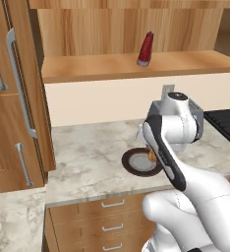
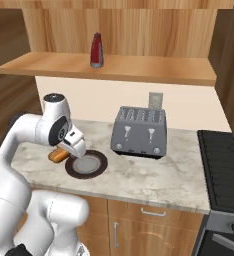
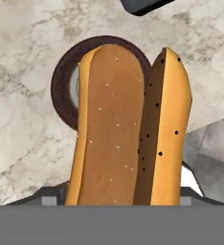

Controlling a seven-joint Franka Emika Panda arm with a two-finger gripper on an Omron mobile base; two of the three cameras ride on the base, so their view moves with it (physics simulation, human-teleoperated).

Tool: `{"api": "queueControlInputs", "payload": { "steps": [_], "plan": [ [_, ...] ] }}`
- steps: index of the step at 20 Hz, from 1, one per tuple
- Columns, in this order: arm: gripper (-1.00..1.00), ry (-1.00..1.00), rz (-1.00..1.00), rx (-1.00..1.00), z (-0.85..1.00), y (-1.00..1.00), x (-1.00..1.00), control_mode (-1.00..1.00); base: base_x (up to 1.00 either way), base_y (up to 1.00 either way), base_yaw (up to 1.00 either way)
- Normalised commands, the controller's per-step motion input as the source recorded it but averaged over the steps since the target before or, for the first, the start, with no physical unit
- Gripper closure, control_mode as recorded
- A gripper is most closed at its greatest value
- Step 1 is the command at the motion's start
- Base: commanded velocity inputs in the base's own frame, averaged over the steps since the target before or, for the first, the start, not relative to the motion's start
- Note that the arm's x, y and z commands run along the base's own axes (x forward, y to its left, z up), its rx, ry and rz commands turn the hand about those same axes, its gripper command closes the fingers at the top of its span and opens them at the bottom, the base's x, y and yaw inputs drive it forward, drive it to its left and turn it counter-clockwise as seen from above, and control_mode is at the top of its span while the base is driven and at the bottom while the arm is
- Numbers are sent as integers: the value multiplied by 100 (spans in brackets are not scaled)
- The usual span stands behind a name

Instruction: Move the hot dog bun to the plate on the dining table and place the condiment next to that plate. Then navigate to the fridge and take the sausage and place it on the plate as well.

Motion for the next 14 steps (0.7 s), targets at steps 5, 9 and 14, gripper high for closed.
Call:
{"api": "queueControlInputs", "payload": {
  "steps": [5, 9, 14],
  "plan": [
    [100, 2, 0, -3, 0, 0, 0, 100, -6, -22, 0],
    [100, 0, 0, 0, 0, 0, 0, 100, -10, -100, 0],
    [100, 0, 0, 0, 0, 0, 0, 100, -95, -45, 27]
  ]
}}
